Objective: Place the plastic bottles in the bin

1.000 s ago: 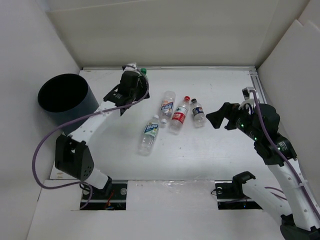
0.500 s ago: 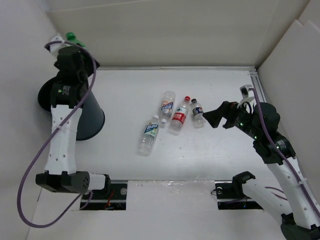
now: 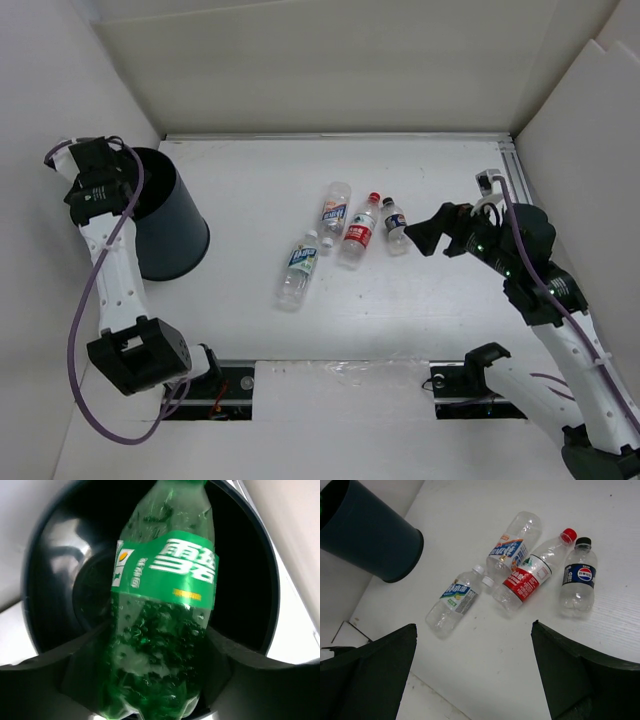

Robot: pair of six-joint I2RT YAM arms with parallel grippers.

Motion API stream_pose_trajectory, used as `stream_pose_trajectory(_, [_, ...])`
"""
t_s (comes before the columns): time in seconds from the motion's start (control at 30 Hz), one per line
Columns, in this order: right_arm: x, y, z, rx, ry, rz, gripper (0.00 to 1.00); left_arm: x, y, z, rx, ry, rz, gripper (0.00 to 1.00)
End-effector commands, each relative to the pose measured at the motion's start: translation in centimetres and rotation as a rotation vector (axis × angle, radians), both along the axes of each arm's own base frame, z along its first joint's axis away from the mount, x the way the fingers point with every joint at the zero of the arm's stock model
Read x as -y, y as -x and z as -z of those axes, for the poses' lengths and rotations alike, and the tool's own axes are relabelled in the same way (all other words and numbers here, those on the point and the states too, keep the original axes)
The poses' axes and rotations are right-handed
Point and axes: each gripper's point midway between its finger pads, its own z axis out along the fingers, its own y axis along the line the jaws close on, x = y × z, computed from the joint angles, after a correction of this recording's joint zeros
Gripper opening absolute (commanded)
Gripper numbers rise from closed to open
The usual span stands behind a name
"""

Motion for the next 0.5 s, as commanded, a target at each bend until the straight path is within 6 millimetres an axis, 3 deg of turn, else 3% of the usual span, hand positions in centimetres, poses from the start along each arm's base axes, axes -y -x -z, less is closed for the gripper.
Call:
stream_pose_trajectory(0.0, [0.1, -1.2, 1.3, -0.011, 0.038, 0.029, 1.00, 1.0, 0.1, -3.4, 0.108, -0.036, 0.049, 0.82])
stream_pose_trajectory(0.03, [0.0, -1.9, 2.2, -0.039, 0.053, 0.040, 1.00, 1.0, 0.0, -3.0, 0.105, -0.035, 0.049, 1.00])
stream_pose_trajectory(0.2, [-1.2, -3.9, 5.7, -0.144, 0.107, 0.090, 1.00, 0.8, 0.2, -2.5, 0.086, -0.043, 0.046, 1.00])
stream_pose_trajectory(0.3, [-2.1, -6.0, 6.3, -0.170, 0.139, 0.137, 1.00, 0.9, 0.5, -2.5, 0.084, -0.051, 0.051, 1.00])
stream_pose_trajectory(0.33, [-2.9, -6.5, 5.3, -0.156, 0.134, 0.138, 1.00, 1.1, 0.4, -2.5, 0.088, -0.043, 0.063, 1.00])
stream_pose_trajectory(0.37, [-3.6, -7.5, 6.2, -0.186, 0.157, 0.158, 1.00, 1.2, 0.6, -2.9, 0.099, -0.048, 0.063, 1.00])
stream_pose_trajectory(0.43, [-2.6, -9.4, 6.6, -0.196, 0.223, 0.279, 1.00, 2.2, 0.7, -4.2, 0.131, -0.057, 0.127, 1.00])
stream_pose_trajectory(0.47, [-2.1, -10.3, 5.8, -0.191, 0.244, 0.326, 1.00, 2.6, 0.8, -4.5, 0.140, -0.058, 0.149, 1.00])
